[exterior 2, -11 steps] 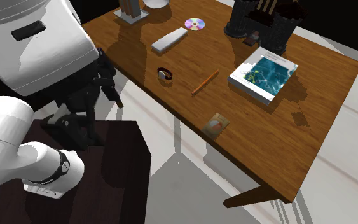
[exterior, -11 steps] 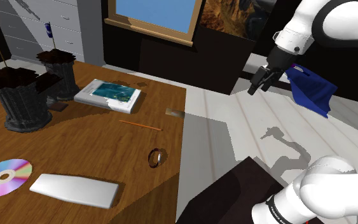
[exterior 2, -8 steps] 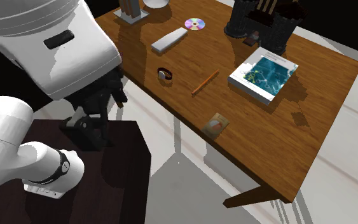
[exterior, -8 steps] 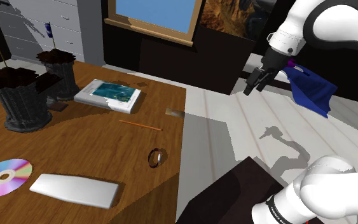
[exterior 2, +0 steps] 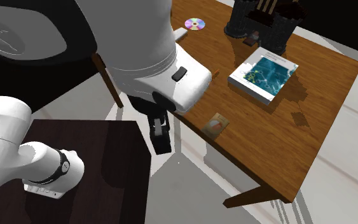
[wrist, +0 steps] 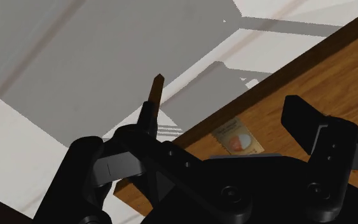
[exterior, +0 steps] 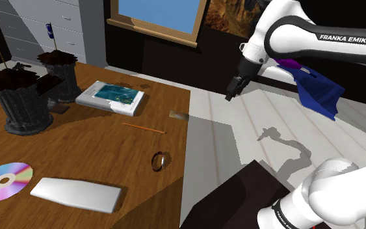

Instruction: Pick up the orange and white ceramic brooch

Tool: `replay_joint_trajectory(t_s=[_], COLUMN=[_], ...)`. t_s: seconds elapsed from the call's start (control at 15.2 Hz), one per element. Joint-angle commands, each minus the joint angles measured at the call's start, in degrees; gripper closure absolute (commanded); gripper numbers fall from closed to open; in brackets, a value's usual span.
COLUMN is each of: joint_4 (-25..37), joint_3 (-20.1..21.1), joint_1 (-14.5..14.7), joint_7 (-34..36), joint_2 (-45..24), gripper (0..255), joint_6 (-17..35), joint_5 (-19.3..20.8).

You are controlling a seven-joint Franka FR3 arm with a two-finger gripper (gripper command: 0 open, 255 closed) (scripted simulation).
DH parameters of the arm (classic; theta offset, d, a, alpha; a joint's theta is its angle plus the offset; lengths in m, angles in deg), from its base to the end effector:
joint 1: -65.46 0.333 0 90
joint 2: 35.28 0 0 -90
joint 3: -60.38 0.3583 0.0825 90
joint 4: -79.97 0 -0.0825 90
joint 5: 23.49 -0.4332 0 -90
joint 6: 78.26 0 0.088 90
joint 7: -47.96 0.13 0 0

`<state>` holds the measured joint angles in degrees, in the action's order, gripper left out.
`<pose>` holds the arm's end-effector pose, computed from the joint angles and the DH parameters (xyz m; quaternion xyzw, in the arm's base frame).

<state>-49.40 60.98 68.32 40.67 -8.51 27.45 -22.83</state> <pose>0.4472 0.0264 0.5510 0.9951 0.0945 0.0268 0.0089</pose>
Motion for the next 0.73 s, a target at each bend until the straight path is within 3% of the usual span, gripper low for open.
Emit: replay_joint_trajectory(t_s=[0.0,0.66], joint_4=[1.3,10.8], joint_3=[-0.1,1.1], joint_1=[0.8,4.2], joint_7=[-2.5,-13.8], joint_2=[-4.2,-24.5], gripper=[0,0], joint_6=[2.6,11.6], joint_5=[-0.1,-0.6])
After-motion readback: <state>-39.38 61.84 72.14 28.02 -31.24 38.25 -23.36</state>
